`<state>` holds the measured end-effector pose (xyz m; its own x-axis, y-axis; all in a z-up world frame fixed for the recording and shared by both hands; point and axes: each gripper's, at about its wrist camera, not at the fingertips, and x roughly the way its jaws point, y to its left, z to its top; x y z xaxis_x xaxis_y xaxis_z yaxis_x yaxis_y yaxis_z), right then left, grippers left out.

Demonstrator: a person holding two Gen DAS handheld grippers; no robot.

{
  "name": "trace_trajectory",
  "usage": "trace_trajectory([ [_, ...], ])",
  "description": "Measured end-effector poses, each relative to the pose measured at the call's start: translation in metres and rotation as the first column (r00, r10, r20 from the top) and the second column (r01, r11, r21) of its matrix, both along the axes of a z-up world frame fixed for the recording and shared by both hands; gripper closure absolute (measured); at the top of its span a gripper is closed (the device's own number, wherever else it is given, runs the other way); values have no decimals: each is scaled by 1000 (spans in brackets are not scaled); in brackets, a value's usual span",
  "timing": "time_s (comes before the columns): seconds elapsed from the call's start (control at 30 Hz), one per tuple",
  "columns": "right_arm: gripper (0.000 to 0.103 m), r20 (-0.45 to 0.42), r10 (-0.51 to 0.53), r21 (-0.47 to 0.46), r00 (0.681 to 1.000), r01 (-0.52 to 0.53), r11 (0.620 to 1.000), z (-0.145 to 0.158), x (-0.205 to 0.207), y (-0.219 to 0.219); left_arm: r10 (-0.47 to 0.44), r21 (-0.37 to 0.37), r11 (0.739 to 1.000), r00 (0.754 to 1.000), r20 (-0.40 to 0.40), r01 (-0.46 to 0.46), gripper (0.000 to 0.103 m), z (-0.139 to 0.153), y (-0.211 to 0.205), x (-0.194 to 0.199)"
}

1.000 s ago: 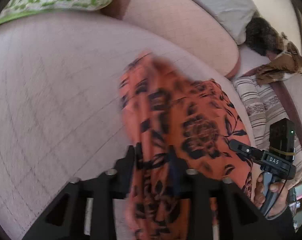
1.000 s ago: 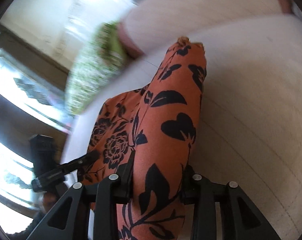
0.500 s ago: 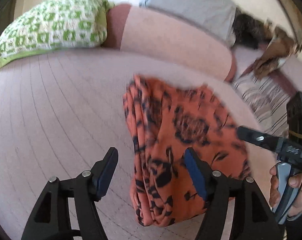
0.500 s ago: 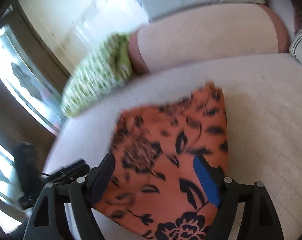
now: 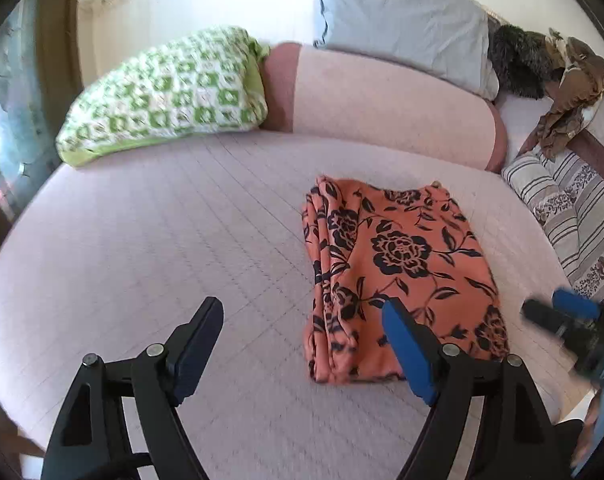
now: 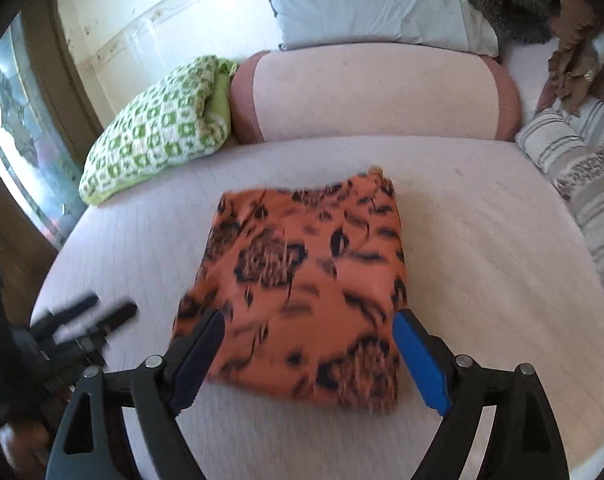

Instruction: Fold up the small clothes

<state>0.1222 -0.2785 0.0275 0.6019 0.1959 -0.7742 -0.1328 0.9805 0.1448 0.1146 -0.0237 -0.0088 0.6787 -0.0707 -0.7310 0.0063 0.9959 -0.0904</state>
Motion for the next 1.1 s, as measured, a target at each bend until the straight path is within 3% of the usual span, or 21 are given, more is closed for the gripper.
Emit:
trace_trajectory([
  [0.17, 15, -38, -24, -40, 999, 23, 999, 0, -30, 0, 16, 19, 1000, 1000, 16, -16, 20, 17, -3, -32],
  [0.63, 15, 20, -36, -61, 999, 37, 997, 39, -74, 0, 21, 41, 999, 997, 80, -24, 20, 52, -13, -78],
  [1.1, 15, 13, -44, -59, 999, 44, 997, 39, -74, -4, 3, 55, 998, 998, 66, -7, 20, 54, -23, -79],
])
